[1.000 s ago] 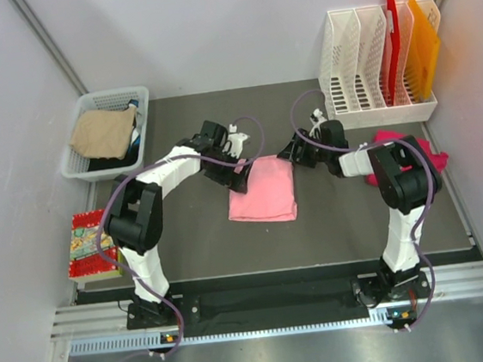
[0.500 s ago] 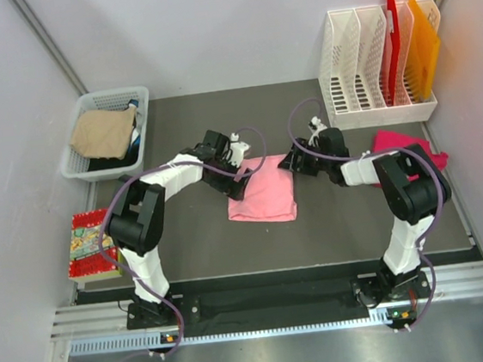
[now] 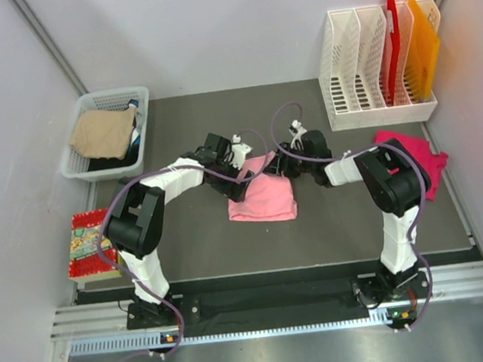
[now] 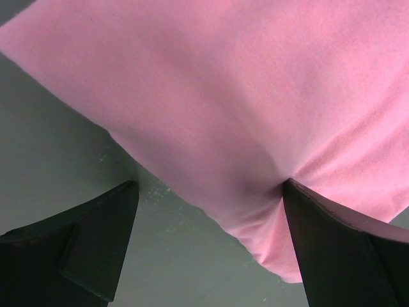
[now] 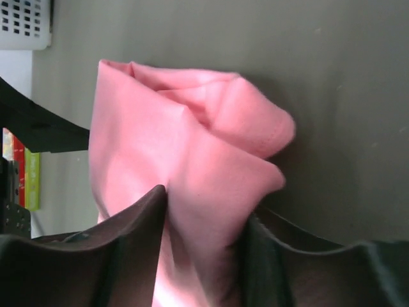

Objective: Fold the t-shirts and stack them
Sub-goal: Put the neatly folded tshirt into the corner of the board with the right arm

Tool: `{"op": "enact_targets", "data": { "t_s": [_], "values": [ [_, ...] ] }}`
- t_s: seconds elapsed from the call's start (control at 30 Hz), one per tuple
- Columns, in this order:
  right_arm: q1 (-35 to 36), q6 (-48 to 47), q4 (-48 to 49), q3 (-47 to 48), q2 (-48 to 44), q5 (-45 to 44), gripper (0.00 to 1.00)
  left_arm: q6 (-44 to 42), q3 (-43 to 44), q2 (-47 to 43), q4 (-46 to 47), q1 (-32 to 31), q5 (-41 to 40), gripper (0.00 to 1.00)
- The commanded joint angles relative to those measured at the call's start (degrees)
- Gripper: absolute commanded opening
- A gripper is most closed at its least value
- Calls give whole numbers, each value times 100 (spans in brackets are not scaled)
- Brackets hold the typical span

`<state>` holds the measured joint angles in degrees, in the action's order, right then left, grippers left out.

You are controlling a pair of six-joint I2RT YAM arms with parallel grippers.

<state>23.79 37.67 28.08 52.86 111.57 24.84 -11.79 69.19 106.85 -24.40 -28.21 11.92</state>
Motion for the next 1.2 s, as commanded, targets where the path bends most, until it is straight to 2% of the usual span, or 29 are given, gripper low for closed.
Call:
{"op": "enact_targets", "data": {
  "t_s": [0.0, 0.07, 0.1, 0.27, 0.43, 0.7, 1.03, 1.17],
  "values": [
    [117, 197, -277, -100, 392, 161, 39, 19, -204, -217, 23, -36, 73, 99],
    [126, 241, -285, -127, 366, 162, 10, 28, -239, -331, 32, -36, 65, 99],
    [117, 249, -311, -144, 322, 144, 0, 37, -265, -392, 32, -27, 56, 99],
    [-40, 39, -1038, -145, -459, -110, 0, 2, -520, -1103, -20, 200, 47, 99],
    [-445, -181, -1997, -118, -1821, -523, 0, -183, -582, -1921, -328, 640, 30, 99],
    [-1701, -330, -3184, -443, -3456, -866, 0, -490, -1126, -3195, -451, 1194, 187, 99],
    [-3203, -901, -4423, 276, -3791, -1043, 0, -640, -1496, -3469, -443, 1563, 547, 99],
    [-3749, -999, -4609, 506, -3765, -955, 0, -640, -1540, -3381, -399, 1625, 688, 99]
  ]
}}
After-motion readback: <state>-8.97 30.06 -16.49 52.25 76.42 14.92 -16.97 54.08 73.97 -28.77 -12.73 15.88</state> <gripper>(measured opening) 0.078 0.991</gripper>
